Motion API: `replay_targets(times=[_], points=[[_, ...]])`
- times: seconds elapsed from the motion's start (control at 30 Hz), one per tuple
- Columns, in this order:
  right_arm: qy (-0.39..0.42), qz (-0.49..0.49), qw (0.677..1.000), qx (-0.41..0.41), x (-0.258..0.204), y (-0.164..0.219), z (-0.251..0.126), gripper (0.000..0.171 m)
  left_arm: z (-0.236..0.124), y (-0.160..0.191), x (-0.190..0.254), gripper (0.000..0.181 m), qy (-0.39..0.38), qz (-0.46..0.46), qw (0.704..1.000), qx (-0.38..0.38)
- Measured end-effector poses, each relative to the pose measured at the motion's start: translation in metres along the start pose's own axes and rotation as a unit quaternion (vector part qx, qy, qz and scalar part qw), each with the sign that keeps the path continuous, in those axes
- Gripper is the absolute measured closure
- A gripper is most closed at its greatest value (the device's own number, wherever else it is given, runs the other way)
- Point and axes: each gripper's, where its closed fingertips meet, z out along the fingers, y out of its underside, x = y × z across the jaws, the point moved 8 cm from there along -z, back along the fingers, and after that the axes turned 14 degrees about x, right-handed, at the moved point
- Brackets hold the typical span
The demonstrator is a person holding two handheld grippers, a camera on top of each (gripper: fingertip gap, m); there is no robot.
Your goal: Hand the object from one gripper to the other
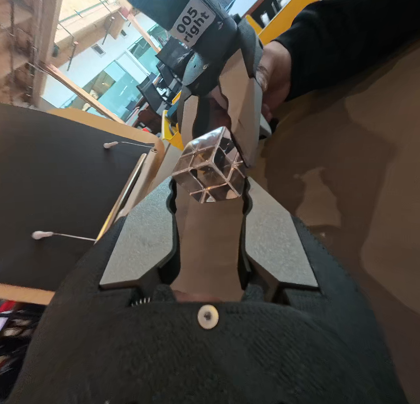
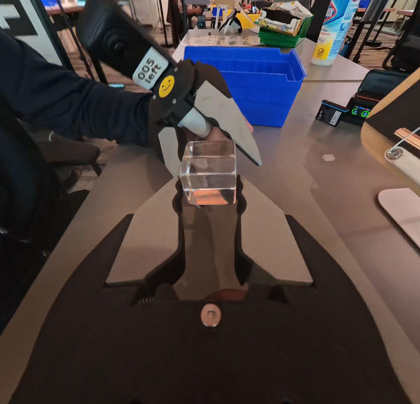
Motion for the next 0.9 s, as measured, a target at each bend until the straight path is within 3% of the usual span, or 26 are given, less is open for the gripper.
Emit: replay_targets(times=[0.07,0.17,0.3,0.4,0.57,0.63,0.73,0.83,0.9], points=[[-0.008,0.053,0.998,0.018,0.004,-0.002,-0.003,0.122,0.001,0.001,0.001,0.125,-0.014,0.065,0.997,-0.026],[-0.011,0.134,0.990,0.043,0.013,-0.007,-0.013,0.095,0.002,0.004,0.000,0.126,-0.053,0.205,0.975,-0.062],[-0.014,0.214,0.974,0.067,0.019,-0.008,-0.014,0.082,0.006,0.007,-0.004,0.126,-0.102,0.319,0.939,-0.079],[-0.017,0.243,0.969,0.049,0.020,-0.001,-0.009,0.075,0.013,0.007,0.003,0.126,-0.097,0.388,0.914,-0.076],[-0.003,0.180,0.983,0.029,0.017,0.000,-0.006,0.107,0.012,0.003,0.004,0.126,-0.104,0.411,0.904,-0.054],[0.003,0.161,0.987,0.024,0.015,0.000,-0.003,0.119,0.011,0.004,0.004,0.126,-0.104,0.402,0.908,-0.051],[0.012,0.110,0.994,0.010,0.013,0.000,-0.003,0.123,0.010,0.007,0.001,0.133,-0.104,0.346,0.931,-0.057],[0.058,-0.001,0.998,-0.015,0.013,-0.002,-0.006,0.129,0.002,0.013,-0.001,0.138,-0.056,0.157,0.985,-0.046],[0.096,-0.093,0.990,-0.036,0.012,-0.005,-0.006,0.131,-0.005,0.013,-0.005,0.133,-0.024,0.009,1.000,-0.018]])
